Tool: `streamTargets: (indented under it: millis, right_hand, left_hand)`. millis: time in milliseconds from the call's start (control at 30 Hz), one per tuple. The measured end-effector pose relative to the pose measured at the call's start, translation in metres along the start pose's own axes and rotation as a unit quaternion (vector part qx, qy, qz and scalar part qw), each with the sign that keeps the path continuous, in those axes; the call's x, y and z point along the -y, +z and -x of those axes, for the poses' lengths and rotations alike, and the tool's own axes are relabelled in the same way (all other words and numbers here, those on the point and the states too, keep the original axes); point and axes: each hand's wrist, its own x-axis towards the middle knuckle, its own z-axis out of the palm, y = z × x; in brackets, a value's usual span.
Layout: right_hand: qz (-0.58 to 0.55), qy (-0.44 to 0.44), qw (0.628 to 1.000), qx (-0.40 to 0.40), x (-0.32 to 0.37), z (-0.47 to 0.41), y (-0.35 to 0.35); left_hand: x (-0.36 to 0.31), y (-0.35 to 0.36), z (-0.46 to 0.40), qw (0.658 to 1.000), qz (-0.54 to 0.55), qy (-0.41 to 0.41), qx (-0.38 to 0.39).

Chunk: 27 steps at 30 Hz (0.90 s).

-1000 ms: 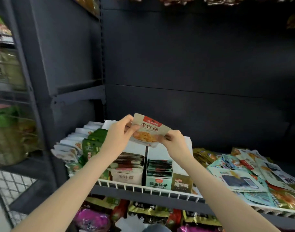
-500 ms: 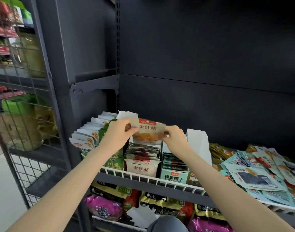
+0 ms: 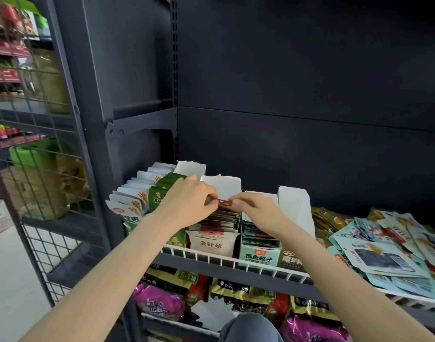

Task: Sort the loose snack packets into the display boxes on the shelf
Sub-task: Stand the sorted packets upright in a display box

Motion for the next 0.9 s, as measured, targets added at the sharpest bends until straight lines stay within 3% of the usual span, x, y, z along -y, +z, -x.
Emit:
streamTargets:
  millis: [200,267,467,567,700,800,900]
  right_hand:
    - [-0.046,0.028,0.994,-0.099,-0.025,0.026,-0.035]
    - [-0.032,0.047,0.991,-0.122,-0.04,0.036,-0.049]
    - [0.035,0.158,0.971,-0.178,-0.106,0.078,-0.089]
    - [0.065,0.233,0.96,-0.141,-0.143,0.099,-0.107]
    - [0.076,0.336,0.935,-0.08,-0.192,0.121,-0.125]
    - [0.095,0.36,0.928,0.001,-0.214,0.13,-0.125]
    - [0.202,0.336,0.917,0.069,-0.218,0.134,-0.113]
  left_hand:
    - [-0.034,-0.001,-0.009,0.996,-0.038,-0.031,-0.07]
    - [-0.057,0.001,-0.018,0.997,0.028,-0.018,-0.072]
    - [-0.165,0.038,-0.057,0.97,0.242,0.001,0.024]
    - [-0.217,0.061,-0.077,0.937,0.333,-0.018,0.106]
    - [-0.265,0.092,-0.095,0.929,0.298,-0.037,0.214]
    - [-0.282,0.113,-0.103,0.913,0.276,-0.08,0.291]
    - [-0.283,0.132,-0.108,0.881,0.333,-0.159,0.295]
